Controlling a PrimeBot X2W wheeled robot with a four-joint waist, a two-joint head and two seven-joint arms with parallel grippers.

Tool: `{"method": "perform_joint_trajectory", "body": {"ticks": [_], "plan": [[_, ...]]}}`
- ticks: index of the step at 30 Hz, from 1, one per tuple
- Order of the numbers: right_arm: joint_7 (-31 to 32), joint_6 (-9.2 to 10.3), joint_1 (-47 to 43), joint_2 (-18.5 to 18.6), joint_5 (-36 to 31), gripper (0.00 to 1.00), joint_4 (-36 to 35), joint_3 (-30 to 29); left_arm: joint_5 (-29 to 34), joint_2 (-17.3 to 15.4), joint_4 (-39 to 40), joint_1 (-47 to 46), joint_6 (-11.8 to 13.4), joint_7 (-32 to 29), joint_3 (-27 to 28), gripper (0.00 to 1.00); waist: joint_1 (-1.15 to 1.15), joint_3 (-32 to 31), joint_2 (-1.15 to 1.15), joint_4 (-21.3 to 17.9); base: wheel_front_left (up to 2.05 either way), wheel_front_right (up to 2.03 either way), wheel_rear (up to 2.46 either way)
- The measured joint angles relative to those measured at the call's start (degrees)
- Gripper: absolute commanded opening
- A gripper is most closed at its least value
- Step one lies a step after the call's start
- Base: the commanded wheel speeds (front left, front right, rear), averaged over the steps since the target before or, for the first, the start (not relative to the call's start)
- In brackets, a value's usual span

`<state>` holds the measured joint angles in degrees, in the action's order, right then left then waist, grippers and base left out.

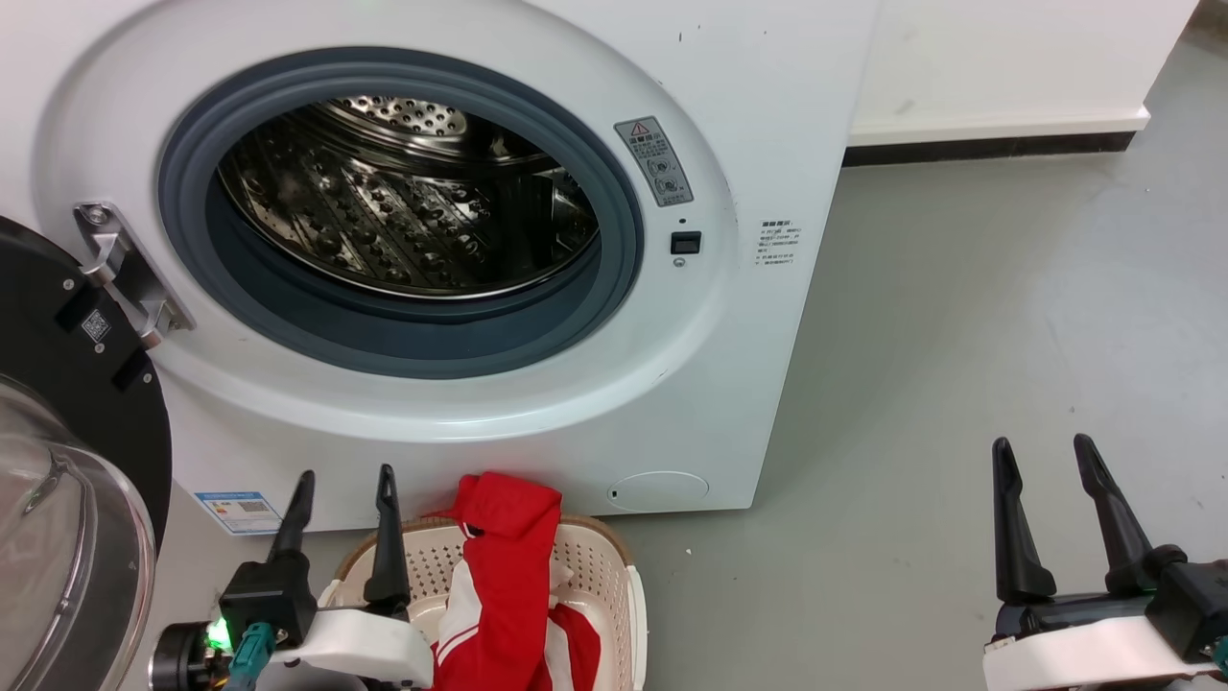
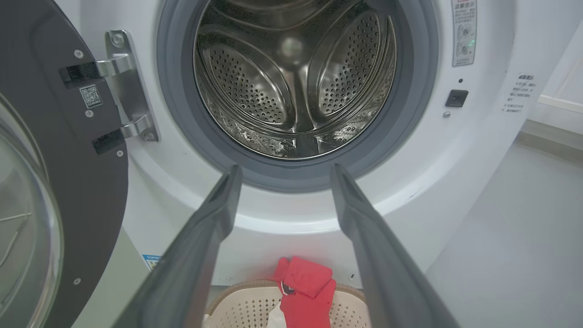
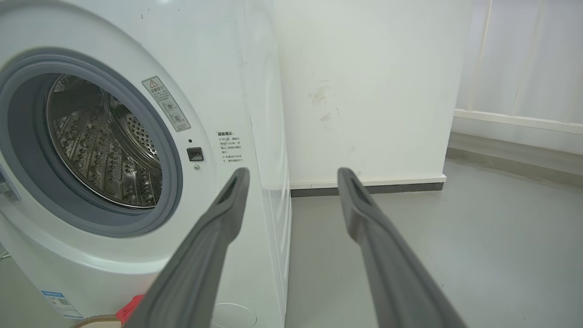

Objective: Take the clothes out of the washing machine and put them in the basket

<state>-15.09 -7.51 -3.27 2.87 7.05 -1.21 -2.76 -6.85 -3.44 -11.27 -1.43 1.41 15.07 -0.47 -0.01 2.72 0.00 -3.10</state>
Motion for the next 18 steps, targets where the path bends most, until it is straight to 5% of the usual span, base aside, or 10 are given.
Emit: {"method": "perform_joint_trajectory", "body": {"ticks": [7, 18], "plan": [[0.0, 0.0, -0.9, 0.01, -0.01, 1.0, 0.0, -0.32, 2.6, 0.4, 7.87, 2.77, -0.05, 0.0, 0.51, 1.0, 0.0, -1.33, 0.0, 0.38, 0.0, 0.0, 0.0], [0.0, 0.0, -1.74, 0.01, 0.0, 1.0, 0.25, -0.02, 2.81, 0.49, 8.51, 4.59, -0.18, 0.0, 0.94, 1.0, 0.01, -2.53, 0.0, 0.52, 0.0, 0.0, 0.0]]}}
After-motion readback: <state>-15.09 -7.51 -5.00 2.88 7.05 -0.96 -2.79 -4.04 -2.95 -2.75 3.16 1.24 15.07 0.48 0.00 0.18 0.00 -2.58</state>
